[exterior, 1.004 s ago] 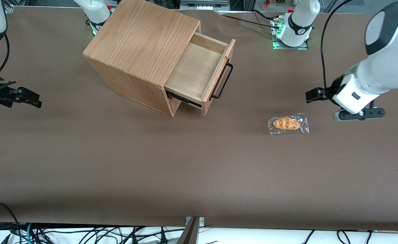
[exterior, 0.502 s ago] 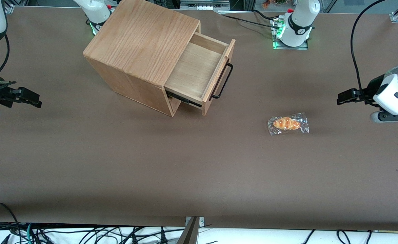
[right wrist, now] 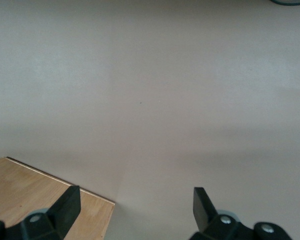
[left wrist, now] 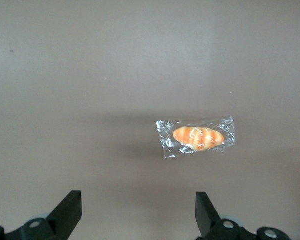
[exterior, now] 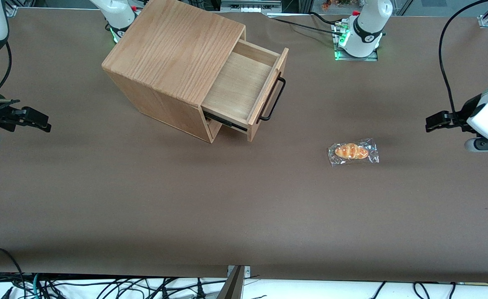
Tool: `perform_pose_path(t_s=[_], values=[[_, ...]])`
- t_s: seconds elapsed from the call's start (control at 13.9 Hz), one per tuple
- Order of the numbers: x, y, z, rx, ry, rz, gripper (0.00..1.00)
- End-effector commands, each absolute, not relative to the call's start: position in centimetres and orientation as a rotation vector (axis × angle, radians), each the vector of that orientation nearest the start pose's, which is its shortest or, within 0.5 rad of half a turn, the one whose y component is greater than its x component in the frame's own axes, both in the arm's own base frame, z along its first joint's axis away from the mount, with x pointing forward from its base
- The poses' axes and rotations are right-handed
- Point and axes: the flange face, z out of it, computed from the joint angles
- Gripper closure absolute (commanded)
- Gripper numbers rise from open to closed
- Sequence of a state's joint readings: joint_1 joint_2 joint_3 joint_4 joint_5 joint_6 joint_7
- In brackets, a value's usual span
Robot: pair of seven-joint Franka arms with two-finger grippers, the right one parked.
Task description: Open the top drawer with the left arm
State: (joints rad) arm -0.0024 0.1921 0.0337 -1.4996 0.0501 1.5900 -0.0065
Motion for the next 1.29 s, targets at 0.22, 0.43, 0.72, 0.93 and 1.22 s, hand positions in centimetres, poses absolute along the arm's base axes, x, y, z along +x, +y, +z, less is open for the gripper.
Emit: perform_pose_path(t_s=[0.22, 0.43, 0.72, 0.93, 1.22], values=[[60.9, 2.2, 52.2, -3.081, -0.008, 0.165, 0.0], [60.4, 1.8, 51.6, -3.119, -0.02, 0.218, 0.0], [59.7, 2.4, 51.5, -3.176, 0.061, 0.304, 0.0], [59.6, 3.6, 51.6, -3.18, 0.066, 0.303, 0.0], [59.5, 3.5, 52.1, -3.18, 0.067, 0.317, 0.0]])
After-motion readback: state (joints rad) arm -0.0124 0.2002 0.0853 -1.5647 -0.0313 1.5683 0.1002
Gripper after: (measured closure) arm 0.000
